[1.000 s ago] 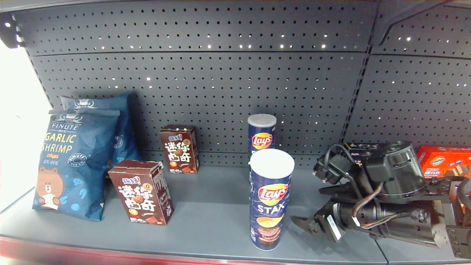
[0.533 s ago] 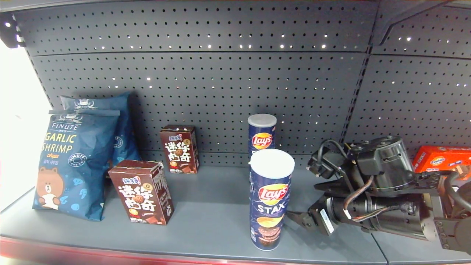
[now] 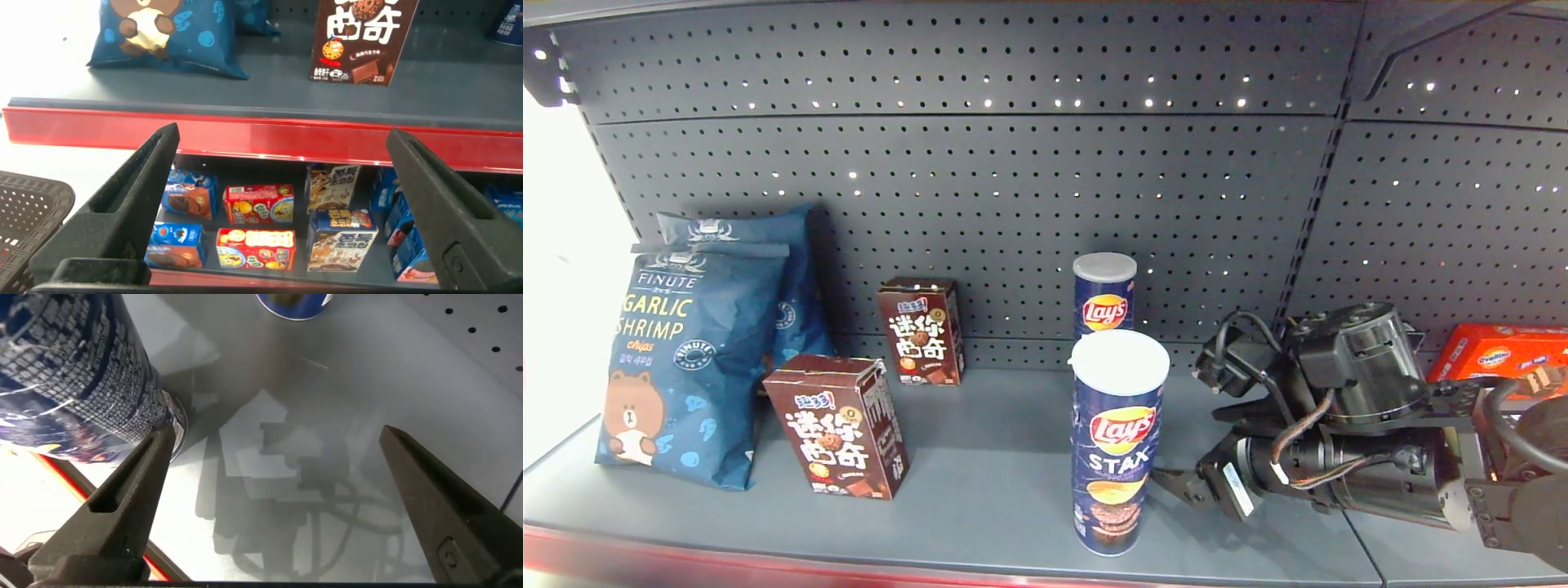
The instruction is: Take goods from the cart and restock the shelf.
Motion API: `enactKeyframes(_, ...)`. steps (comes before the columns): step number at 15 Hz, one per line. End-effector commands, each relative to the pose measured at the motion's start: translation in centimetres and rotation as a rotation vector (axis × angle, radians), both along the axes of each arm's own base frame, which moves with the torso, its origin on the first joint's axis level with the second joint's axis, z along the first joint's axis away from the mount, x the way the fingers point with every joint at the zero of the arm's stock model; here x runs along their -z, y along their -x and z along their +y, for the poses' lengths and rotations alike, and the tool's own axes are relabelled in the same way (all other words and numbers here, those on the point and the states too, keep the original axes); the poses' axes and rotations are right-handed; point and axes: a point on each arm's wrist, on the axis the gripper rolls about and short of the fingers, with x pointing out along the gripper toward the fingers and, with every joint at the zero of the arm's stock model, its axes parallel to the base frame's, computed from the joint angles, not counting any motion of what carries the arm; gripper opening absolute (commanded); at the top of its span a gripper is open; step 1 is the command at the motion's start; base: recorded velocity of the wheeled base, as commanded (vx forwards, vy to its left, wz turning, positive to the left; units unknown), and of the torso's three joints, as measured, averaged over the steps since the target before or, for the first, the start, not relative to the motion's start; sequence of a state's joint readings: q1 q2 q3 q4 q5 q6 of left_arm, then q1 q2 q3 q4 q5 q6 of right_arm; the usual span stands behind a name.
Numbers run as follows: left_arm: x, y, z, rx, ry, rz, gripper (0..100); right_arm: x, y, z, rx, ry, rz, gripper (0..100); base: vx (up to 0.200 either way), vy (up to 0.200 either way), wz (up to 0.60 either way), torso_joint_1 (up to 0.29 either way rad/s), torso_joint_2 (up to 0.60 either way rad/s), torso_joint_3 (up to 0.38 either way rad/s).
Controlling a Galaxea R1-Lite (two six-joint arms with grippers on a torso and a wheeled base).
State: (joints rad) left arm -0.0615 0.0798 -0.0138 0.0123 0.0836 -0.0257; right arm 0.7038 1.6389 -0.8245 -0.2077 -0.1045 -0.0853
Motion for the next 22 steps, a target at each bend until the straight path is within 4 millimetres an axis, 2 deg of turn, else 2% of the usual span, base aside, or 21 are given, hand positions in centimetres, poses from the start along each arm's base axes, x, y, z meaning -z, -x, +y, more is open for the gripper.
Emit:
enactKeyframes(1, 0.0, 0.0, 0.0, -0.001, 0.0, 0.001, 100, -0.6, 0.4, -0.7, 0.01, -0.014, -0.014, 100, 0.0, 0.0, 0.0, 0.0, 0.0, 0.0)
enactKeyframes(3, 0.0, 0.0, 0.0, -0.001, 0.0, 0.001, 100, -2.1, 0.8, -2.3, 0.048, -0.052, -0.058, 100, 0.0, 0.0, 0.0, 0.0, 0.0, 0.0)
enactKeyframes(5, 0.0, 0.0, 0.0, -0.001, 0.0, 0.0, 100, -4.9, 1.7, -4.7, 0.106, -0.119, -0.149, 100, 0.0, 0.0, 0.0, 0.0, 0.0, 0.0)
enactKeyframes(7, 0.0, 0.0, 0.0, -0.001, 0.0, 0.001, 100, -7.5, 3.6, -8.2, 0.19, -0.179, -0.256, 100, 0.0, 0.0, 0.0, 0.0, 0.0, 0.0)
enactKeyframes(9, 0.0, 0.0, 0.0, 0.001, 0.0, 0.001, 100, -8.1, 6.7, -12.3, 0.307, -0.204, -0.345, 100, 0.0, 0.0, 0.0, 0.0, 0.0, 0.0)
enactKeyframes(10, 0.0, 0.0, 0.0, 0.002, 0.0, 0.001, 100, -7.9, 8.0, -13.6, 0.35, -0.208, -0.371, 100, 0.0, 0.0, 0.0, 0.0, 0.0, 0.0)
enactKeyframes(11, 0.0, 0.0, 0.0, 0.004, 0.0, 0.001, 100, -7.5, 9.4, -14.9, 0.408, -0.211, -0.397, 100, 0.0, 0.0, 0.0, 0.0, 0.0, 0.0)
enactKeyframes(13, 0.0, 0.0, 0.0, 0.005, 0.001, 0.003, 100, -4.9, 14.1, -17.6, 0.595, -0.203, -0.471, 100, 0.0, 0.0, 0.0, 0.0, 0.0, 0.0)
enactKeyframes(15, 0.0, 0.0, 0.0, 0.008, 0.001, 0.001, 100, -0.5, 17.7, -18.3, 0.723, -0.181, -0.487, 100, 0.0, 0.0, 0.0, 0.0, 0.0, 0.0)
enactKeyframes(16, 0.0, 0.0, 0.0, 0.008, 0.001, 0.003, 100, 0.2, 18.2, -18.3, 0.744, -0.176, -0.491, 100, 0.0, 0.0, 0.0, 0.0, 0.0, 0.0)
enactKeyframes(18, 0.0, 0.0, 0.0, 0.007, 0.001, 0.001, 100, 3.9, 20.4, -18.2, 0.805, -0.167, -0.523, 100, 0.0, 0.0, 0.0, 0.0, 0.0, 0.0)
enactKeyframes(20, 0.0, 0.0, 0.0, 0.005, 0.001, 0.001, 100, 6.2, 22.0, -18.0, 0.779, -0.181, -0.536, 100, 0.0, 0.0, 0.0, 0.0, 0.0, 0.0)
enactKeyframes(22, 0.0, 0.0, 0.0, 0.005, 0.001, 0.001, 100, 7.7, 23.2, -17.7, 0.765, -0.184, -0.526, 100, 0.0, 0.0, 0.0, 0.0, 0.0, 0.0)
